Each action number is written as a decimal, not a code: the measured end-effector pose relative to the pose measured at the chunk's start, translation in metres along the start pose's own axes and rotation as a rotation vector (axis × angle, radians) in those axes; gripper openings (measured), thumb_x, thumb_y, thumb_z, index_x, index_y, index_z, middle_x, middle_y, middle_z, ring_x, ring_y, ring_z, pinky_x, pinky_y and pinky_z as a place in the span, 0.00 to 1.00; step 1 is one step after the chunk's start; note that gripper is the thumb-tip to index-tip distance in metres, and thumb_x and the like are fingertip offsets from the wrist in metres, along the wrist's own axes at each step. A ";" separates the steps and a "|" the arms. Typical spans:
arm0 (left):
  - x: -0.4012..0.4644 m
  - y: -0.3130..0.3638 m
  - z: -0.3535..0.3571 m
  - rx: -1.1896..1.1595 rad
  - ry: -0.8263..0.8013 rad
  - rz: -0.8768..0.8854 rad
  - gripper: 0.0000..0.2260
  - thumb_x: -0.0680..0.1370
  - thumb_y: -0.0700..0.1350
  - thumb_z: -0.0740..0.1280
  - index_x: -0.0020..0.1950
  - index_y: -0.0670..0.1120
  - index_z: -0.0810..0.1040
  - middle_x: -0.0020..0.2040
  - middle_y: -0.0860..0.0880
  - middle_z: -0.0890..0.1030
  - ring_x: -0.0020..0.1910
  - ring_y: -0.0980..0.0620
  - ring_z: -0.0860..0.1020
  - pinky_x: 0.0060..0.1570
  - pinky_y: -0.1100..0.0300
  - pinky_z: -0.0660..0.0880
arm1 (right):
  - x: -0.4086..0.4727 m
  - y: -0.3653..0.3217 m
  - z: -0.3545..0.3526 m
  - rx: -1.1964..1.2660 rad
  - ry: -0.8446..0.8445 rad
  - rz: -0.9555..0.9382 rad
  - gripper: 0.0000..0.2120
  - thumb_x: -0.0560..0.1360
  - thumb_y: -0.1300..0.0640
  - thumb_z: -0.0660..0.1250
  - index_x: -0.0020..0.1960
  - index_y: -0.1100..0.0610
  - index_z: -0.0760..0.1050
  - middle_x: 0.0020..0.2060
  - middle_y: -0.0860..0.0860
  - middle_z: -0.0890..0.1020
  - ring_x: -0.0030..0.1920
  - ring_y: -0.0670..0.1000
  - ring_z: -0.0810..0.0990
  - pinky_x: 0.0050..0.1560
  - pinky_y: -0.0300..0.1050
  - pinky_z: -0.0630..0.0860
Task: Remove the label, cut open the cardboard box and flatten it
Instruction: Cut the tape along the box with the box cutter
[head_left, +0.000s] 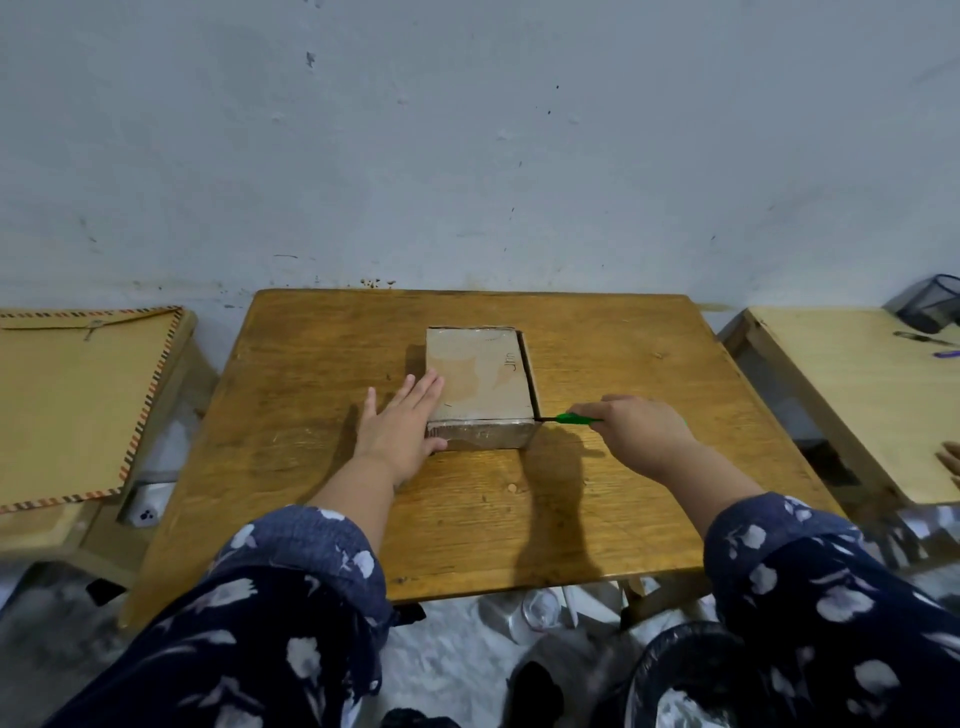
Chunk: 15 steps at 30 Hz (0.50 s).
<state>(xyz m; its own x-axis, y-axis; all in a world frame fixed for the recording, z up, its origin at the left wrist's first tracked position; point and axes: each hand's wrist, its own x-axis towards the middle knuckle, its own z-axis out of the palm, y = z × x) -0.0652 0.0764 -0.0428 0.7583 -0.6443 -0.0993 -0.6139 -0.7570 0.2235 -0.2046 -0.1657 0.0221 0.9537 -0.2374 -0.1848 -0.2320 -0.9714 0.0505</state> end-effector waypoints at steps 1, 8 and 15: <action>0.000 0.000 0.000 0.004 -0.003 0.006 0.37 0.78 0.57 0.62 0.78 0.53 0.41 0.78 0.56 0.41 0.77 0.54 0.43 0.74 0.40 0.42 | -0.001 0.002 0.001 0.115 -0.032 0.048 0.21 0.81 0.58 0.56 0.70 0.42 0.67 0.56 0.51 0.80 0.49 0.54 0.80 0.42 0.47 0.78; 0.009 0.010 -0.002 -0.009 0.136 -0.021 0.33 0.77 0.67 0.46 0.78 0.50 0.52 0.79 0.53 0.53 0.77 0.54 0.45 0.72 0.40 0.37 | 0.001 0.021 -0.010 0.825 -0.192 0.291 0.36 0.75 0.74 0.57 0.76 0.48 0.56 0.51 0.50 0.78 0.48 0.50 0.76 0.47 0.46 0.75; 0.048 0.055 -0.011 -0.027 0.134 -0.049 0.30 0.80 0.62 0.48 0.78 0.49 0.50 0.79 0.50 0.51 0.77 0.52 0.44 0.73 0.39 0.41 | 0.017 0.051 -0.015 1.270 -0.111 0.505 0.37 0.71 0.71 0.68 0.74 0.50 0.57 0.62 0.61 0.73 0.48 0.57 0.81 0.43 0.48 0.78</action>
<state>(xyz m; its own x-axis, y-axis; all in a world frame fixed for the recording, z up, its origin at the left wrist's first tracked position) -0.0604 0.0055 -0.0246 0.8107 -0.5851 0.0188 -0.5707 -0.7828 0.2479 -0.1975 -0.2195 0.0367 0.7073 -0.5045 -0.4951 -0.6182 -0.1017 -0.7794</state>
